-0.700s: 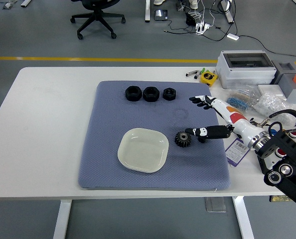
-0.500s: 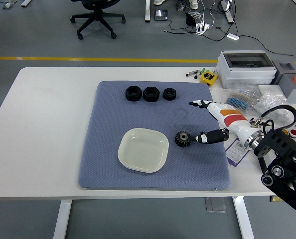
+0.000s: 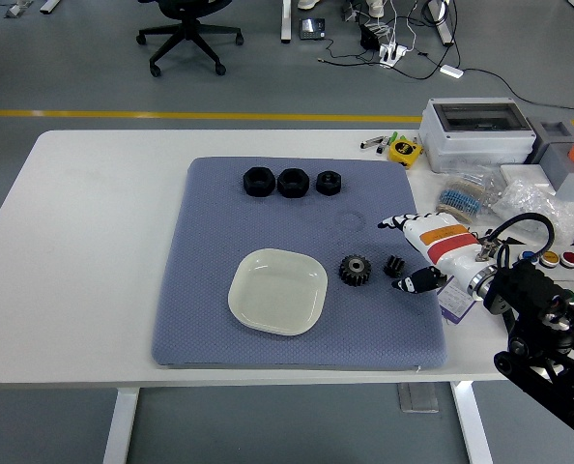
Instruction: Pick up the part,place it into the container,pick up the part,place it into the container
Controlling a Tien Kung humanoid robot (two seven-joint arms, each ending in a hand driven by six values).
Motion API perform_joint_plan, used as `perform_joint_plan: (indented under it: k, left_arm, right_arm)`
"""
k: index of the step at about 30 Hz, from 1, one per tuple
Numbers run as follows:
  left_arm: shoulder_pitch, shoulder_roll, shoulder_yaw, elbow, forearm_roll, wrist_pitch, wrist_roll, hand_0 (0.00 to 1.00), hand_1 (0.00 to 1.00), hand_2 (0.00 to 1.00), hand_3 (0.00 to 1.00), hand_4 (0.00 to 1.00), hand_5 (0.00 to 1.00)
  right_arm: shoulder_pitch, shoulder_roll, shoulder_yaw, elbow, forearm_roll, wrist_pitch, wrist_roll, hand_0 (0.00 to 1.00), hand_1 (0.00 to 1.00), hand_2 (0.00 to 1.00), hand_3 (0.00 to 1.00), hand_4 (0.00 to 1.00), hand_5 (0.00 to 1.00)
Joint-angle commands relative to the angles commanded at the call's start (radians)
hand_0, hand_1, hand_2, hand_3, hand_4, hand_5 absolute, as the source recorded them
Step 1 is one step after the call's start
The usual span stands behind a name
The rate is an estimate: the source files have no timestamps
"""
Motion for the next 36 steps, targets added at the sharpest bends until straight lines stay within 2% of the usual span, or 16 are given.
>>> perform_joint_plan:
  k: [2, 3, 8, 9, 14, 15, 21, 36]
  left_arm:
    - [0.001, 0.000, -0.002, 0.000, 0.003, -0.001, 0.001, 0.539, 0.571, 0.587, 0.630, 0.660, 0.641]
    - [0.001, 0.000, -0.003, 0.000, 0.006, -0.001, 0.002, 0.539, 0.571, 0.586, 0.630, 0.660, 0.640]
    - [0.002, 0.001, -0.003, 0.000, 0.009, -0.003, 0.002, 0.539, 0.571, 0.586, 0.630, 0.660, 0.640]
    - [0.001, 0.000, -0.003, 0.000, 0.010, -0.003, 0.002, 0.538, 0.571, 0.587, 0.630, 0.660, 0.642]
    - [0.000, 0.001, 0.004, 0.000, 0.003, -0.003, 0.001, 0.538, 0.571, 0.587, 0.630, 0.660, 0.642]
    - [-0.001, 0.001, 0.006, 0.000, 0.002, -0.003, 0.001, 0.537, 0.570, 0.586, 0.631, 0.660, 0.641]
    - [-0.005, 0.000, 0.016, 0.000, -0.009, -0.003, -0.001, 0.536, 0.570, 0.586, 0.631, 0.660, 0.641]
    - [-0.008, 0.000, 0.018, 0.000, -0.003, -0.006, 0.002, 0.536, 0.570, 0.585, 0.630, 0.660, 0.640]
  right_arm:
    - [0.000, 0.006, -0.005, -0.016, 0.037, -0.013, -0.008, 0.527, 0.610, 0.674, 0.646, 0.990, 0.211]
    - [0.000, 0.008, -0.006, -0.022, 0.052, -0.017, -0.012, 0.454, 0.566, 0.610, 0.586, 0.974, 0.268]
    - [0.000, 0.019, -0.015, -0.039, 0.133, -0.031, -0.032, 0.454, 0.566, 0.610, 0.586, 0.974, 0.268]
    - [0.000, 0.022, -0.016, -0.044, 0.139, -0.035, -0.038, 0.432, 0.540, 0.596, 0.567, 0.987, 0.439]
    - [0.006, 0.034, -0.018, -0.065, 0.153, -0.048, -0.053, 0.432, 0.540, 0.596, 0.567, 0.987, 0.439]
    - [0.007, 0.036, -0.018, -0.068, 0.155, -0.050, -0.054, 0.432, 0.533, 0.595, 0.562, 0.998, 0.482]
    - [0.017, 0.050, -0.016, -0.098, 0.177, -0.064, -0.064, 0.428, 0.525, 0.585, 0.558, 0.990, 0.491]
    - [0.023, 0.073, -0.036, -0.157, 0.206, -0.062, -0.062, 0.424, 0.513, 0.581, 0.541, 0.984, 0.510]
